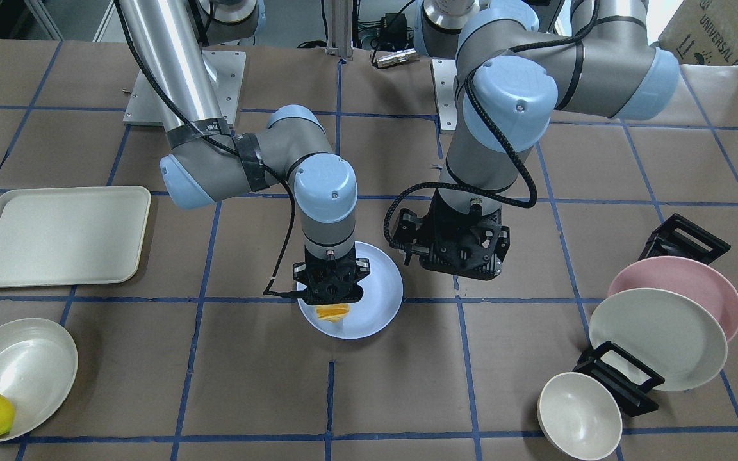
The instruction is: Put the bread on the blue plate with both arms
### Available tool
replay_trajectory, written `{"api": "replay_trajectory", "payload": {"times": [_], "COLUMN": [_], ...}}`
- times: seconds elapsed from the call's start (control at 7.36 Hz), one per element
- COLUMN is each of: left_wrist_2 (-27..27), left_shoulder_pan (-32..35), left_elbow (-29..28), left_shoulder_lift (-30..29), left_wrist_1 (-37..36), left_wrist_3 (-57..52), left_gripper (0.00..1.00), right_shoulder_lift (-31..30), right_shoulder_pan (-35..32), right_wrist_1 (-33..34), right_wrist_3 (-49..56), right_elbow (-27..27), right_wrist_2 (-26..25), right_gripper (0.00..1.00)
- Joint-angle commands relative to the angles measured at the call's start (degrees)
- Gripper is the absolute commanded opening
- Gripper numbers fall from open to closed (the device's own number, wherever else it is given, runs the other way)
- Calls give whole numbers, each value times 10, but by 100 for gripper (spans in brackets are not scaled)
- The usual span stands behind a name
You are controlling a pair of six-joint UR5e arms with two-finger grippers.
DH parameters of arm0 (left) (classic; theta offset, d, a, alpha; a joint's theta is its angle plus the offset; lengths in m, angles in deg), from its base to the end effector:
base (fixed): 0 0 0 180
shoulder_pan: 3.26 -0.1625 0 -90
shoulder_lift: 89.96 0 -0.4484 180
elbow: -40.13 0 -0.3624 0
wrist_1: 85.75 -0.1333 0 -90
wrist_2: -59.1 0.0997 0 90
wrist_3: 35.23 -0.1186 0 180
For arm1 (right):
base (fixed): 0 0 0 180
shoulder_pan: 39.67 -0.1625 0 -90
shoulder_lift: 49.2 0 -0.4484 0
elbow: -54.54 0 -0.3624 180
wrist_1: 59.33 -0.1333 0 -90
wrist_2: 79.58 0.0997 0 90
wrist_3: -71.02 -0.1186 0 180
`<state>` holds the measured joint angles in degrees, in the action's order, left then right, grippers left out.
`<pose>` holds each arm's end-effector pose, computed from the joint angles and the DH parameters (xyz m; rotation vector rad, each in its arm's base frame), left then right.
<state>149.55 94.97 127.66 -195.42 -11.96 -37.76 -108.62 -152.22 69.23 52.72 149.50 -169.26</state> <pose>-0.2139 -0.5539 0.4004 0.2936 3.1215 -0.0886 0.3649 -0.5294 0.2247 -0.1158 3.1149 -0.0740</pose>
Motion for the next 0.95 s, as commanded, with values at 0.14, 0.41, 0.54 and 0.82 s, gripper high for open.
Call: {"api": "replay_trajectory", "payload": {"times": [0.14, 0.41, 0.54, 0.82], "left_wrist_2": [28, 10, 13, 14], "left_shoulder_pan": [-42, -61, -65, -66], "left_elbow": [-12, -21, -32, -56], "left_shoulder_lift": [42, 84, 89, 86], "left_wrist_1": [80, 137, 167, 198], "left_wrist_3": [-4, -6, -7, -8], "left_gripper": [100, 100, 100, 100], "right_shoulder_lift": [4, 11, 12, 12], "right_shoulder_pan": [-6, -12, -12, -12], "right_wrist_1": [-2, -25, -26, -26], "right_wrist_3": [-8, -26, -26, -26], "right_elbow": [-21, -32, -29, -28], "right_wrist_2": [9, 6, 3, 1], "right_gripper": [8, 66, 76, 100]}}
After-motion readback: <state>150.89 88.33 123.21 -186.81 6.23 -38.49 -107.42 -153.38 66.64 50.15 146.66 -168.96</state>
